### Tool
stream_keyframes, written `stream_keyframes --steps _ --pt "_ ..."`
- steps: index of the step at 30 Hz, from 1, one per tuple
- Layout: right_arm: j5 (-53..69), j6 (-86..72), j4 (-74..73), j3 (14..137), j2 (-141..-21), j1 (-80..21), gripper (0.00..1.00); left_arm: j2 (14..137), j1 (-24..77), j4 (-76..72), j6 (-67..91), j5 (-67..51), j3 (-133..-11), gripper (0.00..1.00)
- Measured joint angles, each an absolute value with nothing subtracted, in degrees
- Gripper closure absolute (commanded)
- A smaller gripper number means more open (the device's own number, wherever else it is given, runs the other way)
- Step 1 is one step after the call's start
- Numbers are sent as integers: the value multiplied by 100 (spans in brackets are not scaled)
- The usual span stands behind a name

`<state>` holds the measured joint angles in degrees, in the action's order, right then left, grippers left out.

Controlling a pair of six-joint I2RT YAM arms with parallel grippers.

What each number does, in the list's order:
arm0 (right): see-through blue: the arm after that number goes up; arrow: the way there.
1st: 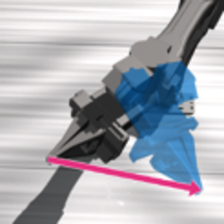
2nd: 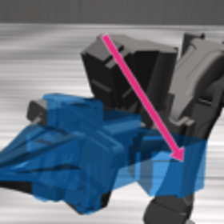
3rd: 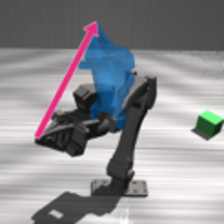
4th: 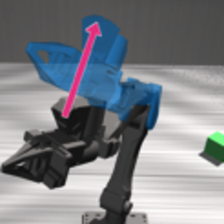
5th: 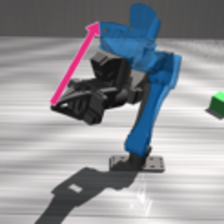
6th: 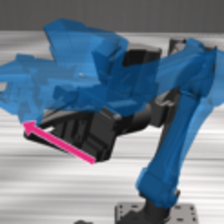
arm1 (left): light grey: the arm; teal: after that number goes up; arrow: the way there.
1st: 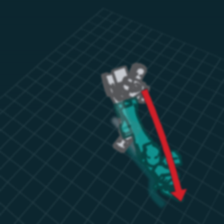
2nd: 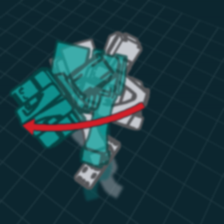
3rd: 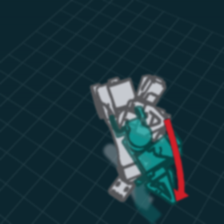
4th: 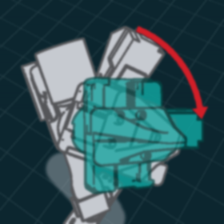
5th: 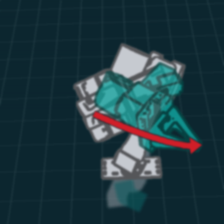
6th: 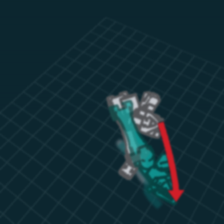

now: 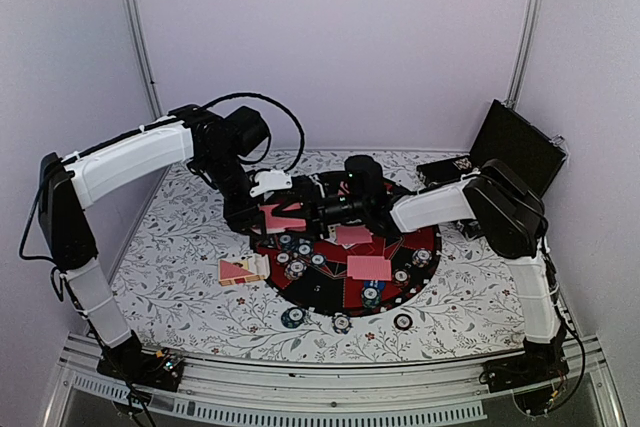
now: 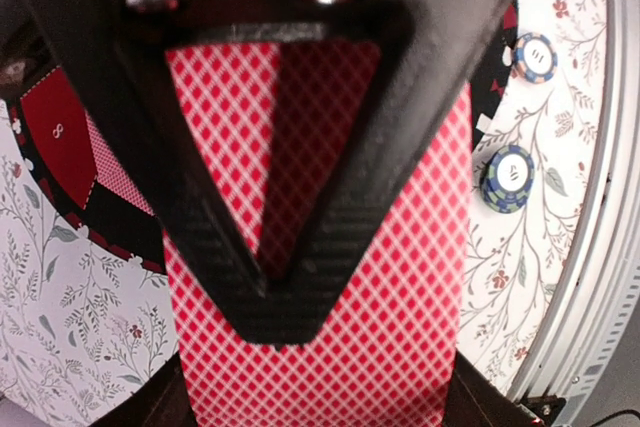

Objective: Distribute texas hold em gaming equipment

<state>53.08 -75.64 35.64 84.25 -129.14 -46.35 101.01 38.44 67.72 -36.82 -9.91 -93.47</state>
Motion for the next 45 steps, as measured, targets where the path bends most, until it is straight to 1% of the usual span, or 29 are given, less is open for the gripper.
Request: stream_keyframes --steps 5,9,12,16,18,28,33,37,40,45 --pt "5308 -7561 3642 8195 -12750 -4558 56 10101 3844 6788 -3682 -974 -9347 100" --pt "5308 -7566 3684 7950 -12540 -4504 63 10101 3844 6807 -3682 -956 -9347 100" --pt "5301 -7564 3701 7697 -12346 -4416 70 10101 3844 6803 -3682 -945 -9347 100" --pt "5288 -7540 3682 7422 -12151 -4287 89 10101 3844 6785 -3684 -923 -9325 100" --pt "5286 -7540 3693 7284 -12046 -4211 94 10101 3844 6785 -3682 -913 -9306 100" --pt "5306 -7404 3605 6628 -11528 -3758 95 10082 3789 6681 -3686 -871 -9043 100" --pt "5170 -6799 2775 6377 -11281 -3208 96 9944 3699 6652 -3715 -871 -8678 100" --pt "4731 -6014 1669 6563 -11271 -2862 95 9758 3603 6589 -3745 -871 -8403 100" --pt "4438 -5485 969 6936 -11373 -2803 96 9673 3544 6512 -3752 -873 -8232 100" --pt "4093 -4904 357 7590 -11828 -2838 95 9561 3378 6401 -3813 -878 -7955 100"
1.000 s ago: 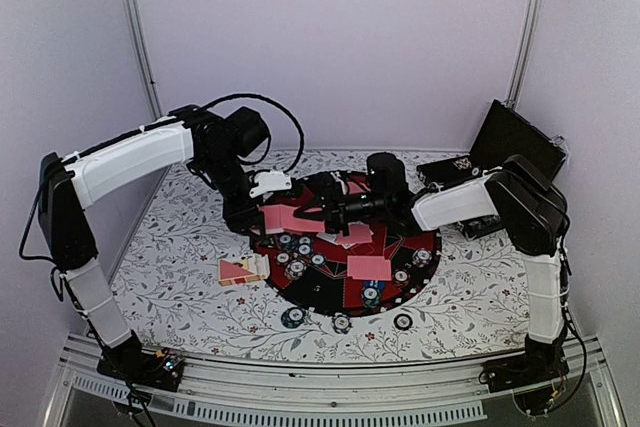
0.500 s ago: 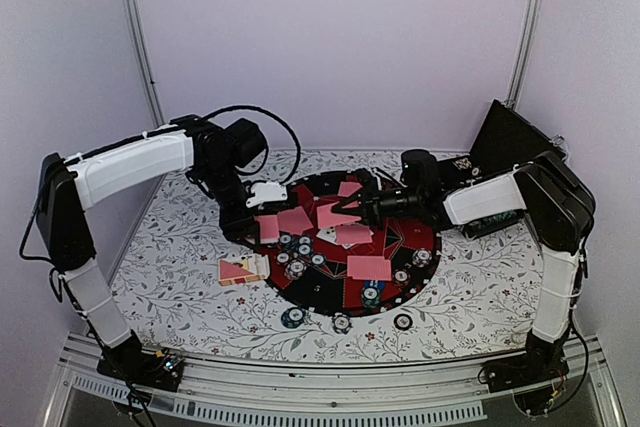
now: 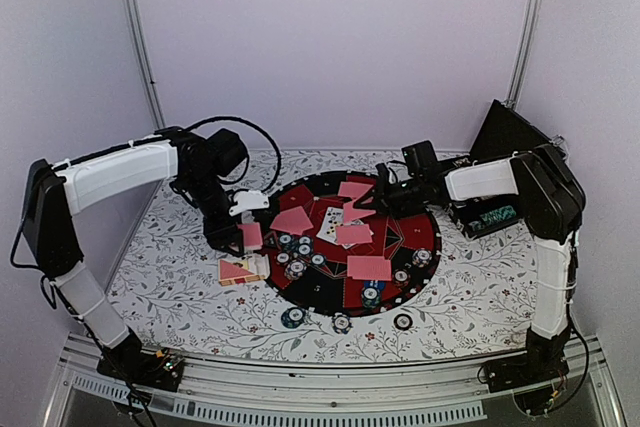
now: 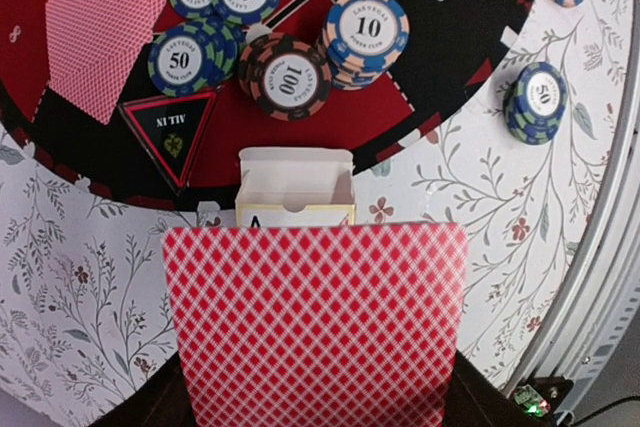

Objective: Distribute texas hold em gaming equipment

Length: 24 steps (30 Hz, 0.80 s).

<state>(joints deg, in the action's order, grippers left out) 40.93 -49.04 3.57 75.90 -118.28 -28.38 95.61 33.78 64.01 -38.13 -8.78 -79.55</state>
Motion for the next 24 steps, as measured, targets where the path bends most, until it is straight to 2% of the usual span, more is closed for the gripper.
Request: stream_keyframes --steps 6,14,24 --pt "3876 -4578 -91 7876 -12361 -2845 86 9463 2980 6224 -3909 -849 -7647 100" --pt "3632 -4318 -484 7953 -12551 -2849 54 9369 2759 5911 -3942 -899 -7006 100" --pt "3109 -4062 -1061 7999 -12029 -2851 26 9312 2252 5548 -4053 -978 -6764 100"
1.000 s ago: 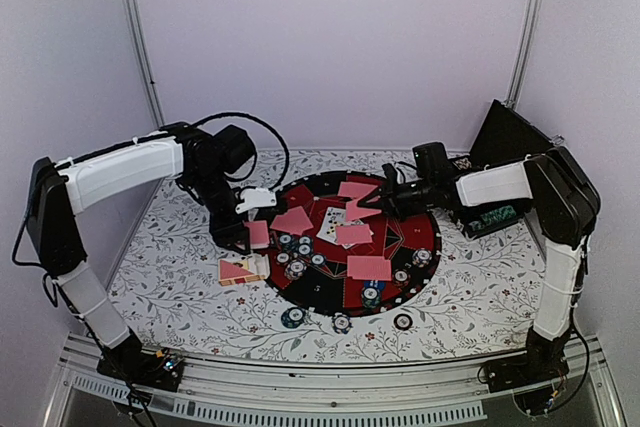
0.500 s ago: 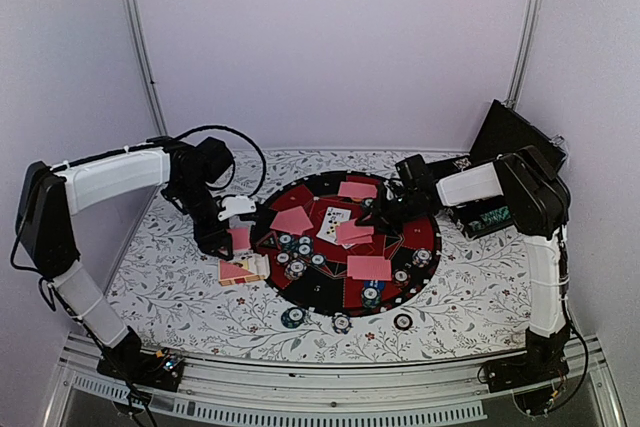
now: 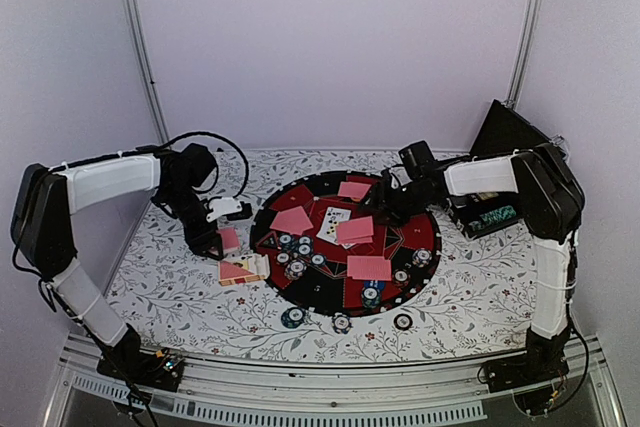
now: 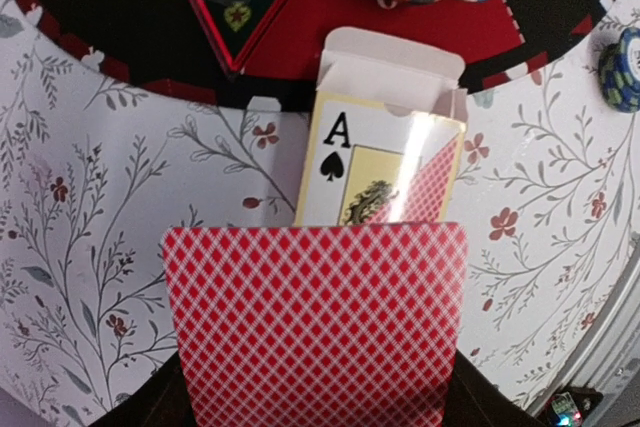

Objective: Distribute texas hold em gaming equipment

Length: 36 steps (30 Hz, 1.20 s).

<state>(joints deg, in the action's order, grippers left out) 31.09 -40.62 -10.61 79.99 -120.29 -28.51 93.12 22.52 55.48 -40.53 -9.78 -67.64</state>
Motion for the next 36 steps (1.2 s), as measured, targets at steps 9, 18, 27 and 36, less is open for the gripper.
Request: stream_keyframes --steps 9,18,27,36 --pt "2698 -3756 -1614 7999 -11091 -2882 12 9520 1361 4912 -4244 -792 -6657 100" --pt "2067 -3551 -1865 7334 -9988 -2886 7 10379 1011 4121 -4276 -659 -6539 100" --pt "1210 -3492 -2003 6211 -8628 -2757 1 10543 930 3454 -4160 -663 -6335 92" --pt "834 -3489 -2235 6031 -8071 -2530 1 10457 919 3199 -4051 -731 -6191 2"
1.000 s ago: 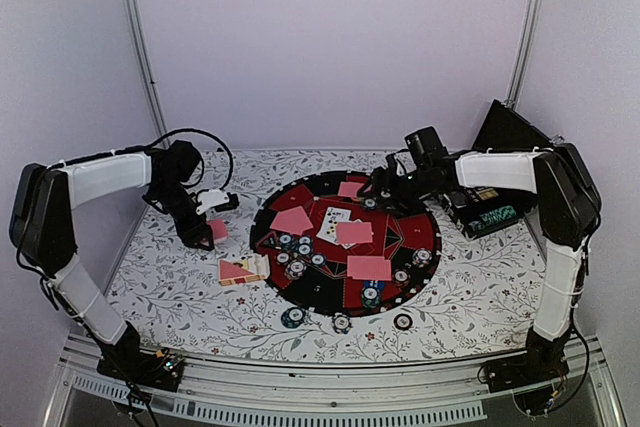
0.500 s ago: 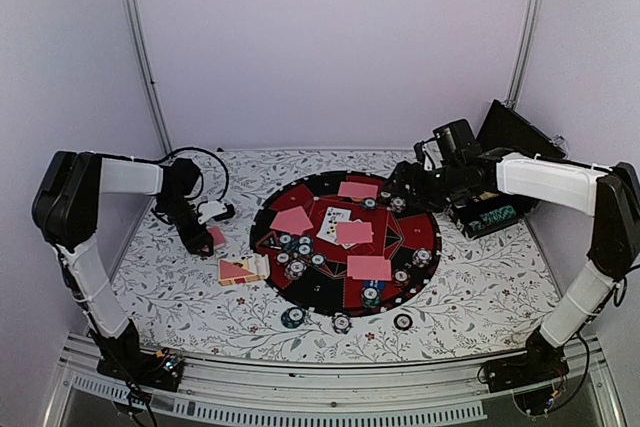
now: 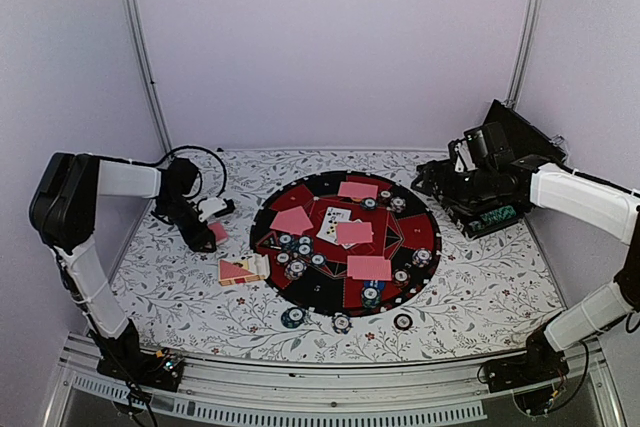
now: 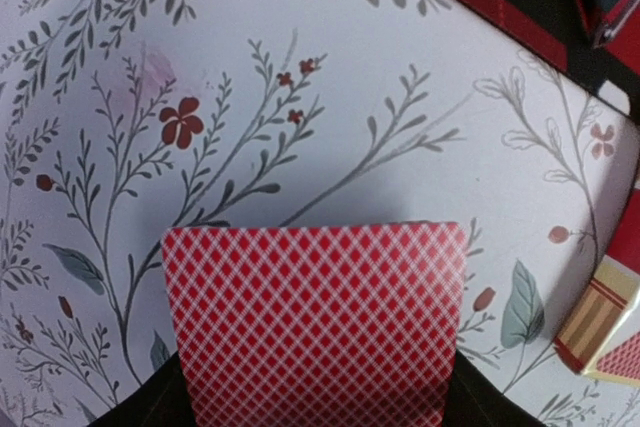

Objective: Distribute texas hold em gaming equipment

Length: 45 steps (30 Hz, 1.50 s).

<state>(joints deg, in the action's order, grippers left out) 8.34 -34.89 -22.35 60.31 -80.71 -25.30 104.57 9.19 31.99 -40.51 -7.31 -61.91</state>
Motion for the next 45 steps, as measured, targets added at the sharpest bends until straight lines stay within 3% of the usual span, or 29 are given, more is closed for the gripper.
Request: stream_keyframes --steps 8,17,26,35,45 --pt "777 -3441 -2541 6125 -7983 -2349 1 9977 880 3500 -3977 -773 -6283 0" --pt "473 -3271 -2707 6090 -7264 -1708 1 8416 454 3221 -3406 -1031 -7207 0" --pt "-543 -3205 -2519 5638 -6702 -1216 1 7463 209 2410 -2707 -1649 -6191 2" --pt "-2578 -2158 327 2587 -5221 -1181 1 6847 30 -252 -1831 -1881 -3166 0" --pt "-3662 -906 4029 1044 -5669 -1160 1 7415 -244 -3452 -1125 -2049 -2215 0"
